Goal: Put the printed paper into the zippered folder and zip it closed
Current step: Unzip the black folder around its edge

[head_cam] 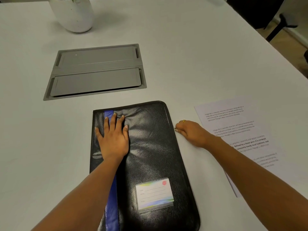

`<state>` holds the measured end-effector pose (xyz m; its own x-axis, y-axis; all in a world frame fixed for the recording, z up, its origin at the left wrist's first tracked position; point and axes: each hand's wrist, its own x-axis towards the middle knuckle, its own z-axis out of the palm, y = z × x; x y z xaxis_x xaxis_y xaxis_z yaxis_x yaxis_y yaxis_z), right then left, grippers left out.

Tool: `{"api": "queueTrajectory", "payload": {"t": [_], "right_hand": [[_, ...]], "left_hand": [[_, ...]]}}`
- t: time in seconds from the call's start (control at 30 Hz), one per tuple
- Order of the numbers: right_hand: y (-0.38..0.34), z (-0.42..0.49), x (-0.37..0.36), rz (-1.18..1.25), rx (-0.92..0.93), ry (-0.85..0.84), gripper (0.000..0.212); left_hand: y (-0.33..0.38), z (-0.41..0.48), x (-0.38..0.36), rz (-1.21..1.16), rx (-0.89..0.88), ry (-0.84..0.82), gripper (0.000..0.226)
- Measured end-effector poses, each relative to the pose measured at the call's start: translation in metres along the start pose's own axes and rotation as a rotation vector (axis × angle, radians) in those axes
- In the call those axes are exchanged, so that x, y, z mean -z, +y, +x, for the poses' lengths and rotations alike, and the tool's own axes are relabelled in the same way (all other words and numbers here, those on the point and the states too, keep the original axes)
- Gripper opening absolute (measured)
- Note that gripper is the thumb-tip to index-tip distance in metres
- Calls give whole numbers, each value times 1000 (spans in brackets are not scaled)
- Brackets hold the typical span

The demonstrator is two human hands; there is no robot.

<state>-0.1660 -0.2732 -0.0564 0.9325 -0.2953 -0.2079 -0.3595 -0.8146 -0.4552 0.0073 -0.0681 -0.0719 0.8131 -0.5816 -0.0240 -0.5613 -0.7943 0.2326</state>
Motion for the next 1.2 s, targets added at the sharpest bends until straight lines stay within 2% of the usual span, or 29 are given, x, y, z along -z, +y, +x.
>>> {"api": "queueTrajectory", "payload": {"t": [0.8,1.2], "right_hand": [[-9,-32,-11,31,-16,-8,26],[-18,-37,-16,14,-83,9,26]], "left_hand": [[-1,1,-1,-16,-8,4,45],[-1,1,1,4,-26,-15,46]]}}
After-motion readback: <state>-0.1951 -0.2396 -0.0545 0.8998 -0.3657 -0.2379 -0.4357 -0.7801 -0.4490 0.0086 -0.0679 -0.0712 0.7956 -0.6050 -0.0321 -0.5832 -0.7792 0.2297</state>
